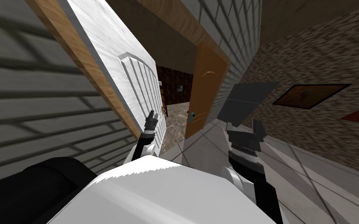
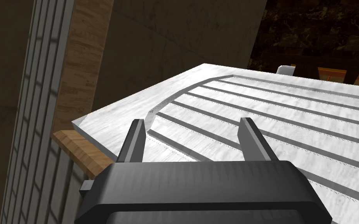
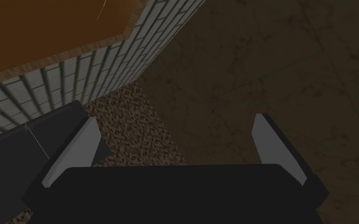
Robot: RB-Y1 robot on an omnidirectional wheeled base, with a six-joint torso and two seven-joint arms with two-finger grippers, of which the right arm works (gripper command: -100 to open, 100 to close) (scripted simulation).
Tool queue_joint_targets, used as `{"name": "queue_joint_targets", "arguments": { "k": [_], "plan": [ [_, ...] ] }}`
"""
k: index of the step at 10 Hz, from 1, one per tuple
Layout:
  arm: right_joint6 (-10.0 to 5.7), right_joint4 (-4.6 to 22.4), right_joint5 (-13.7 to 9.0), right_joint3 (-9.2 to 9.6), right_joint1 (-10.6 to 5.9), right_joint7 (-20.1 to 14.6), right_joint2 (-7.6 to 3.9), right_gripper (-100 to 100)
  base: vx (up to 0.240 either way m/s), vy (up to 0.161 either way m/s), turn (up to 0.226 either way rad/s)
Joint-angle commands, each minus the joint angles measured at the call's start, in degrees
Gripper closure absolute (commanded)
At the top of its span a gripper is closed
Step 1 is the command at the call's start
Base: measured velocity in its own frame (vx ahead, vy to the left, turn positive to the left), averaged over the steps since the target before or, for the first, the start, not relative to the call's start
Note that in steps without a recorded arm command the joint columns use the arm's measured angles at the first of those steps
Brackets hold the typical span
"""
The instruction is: Push the door open
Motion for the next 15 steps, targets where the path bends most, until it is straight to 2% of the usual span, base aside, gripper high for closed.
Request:
{"name": "queue_joint_targets", "arguments": {
  "k": [1, 9, 14, 15],
  "plan": [
    [0.24, 1.66, 0.15, 0.67, -0.71, -0.11, -0.42, -100, 0.018, -0.044, 0.055],
    [1.77, 12.08, 1.11, 4.92, -5.18, -0.77, -2.68, -100, 0.088, -0.101, 0.110],
    [2.87, 19.59, 1.80, 7.98, -8.40, -1.24, -4.10, -100, 0.078, -0.106, 0.120],
    [2.87, 19.59, 1.80, 7.98, -8.40, -1.24, -4.10, -100, 0.058, -0.075, 0.035]
  ]
}}
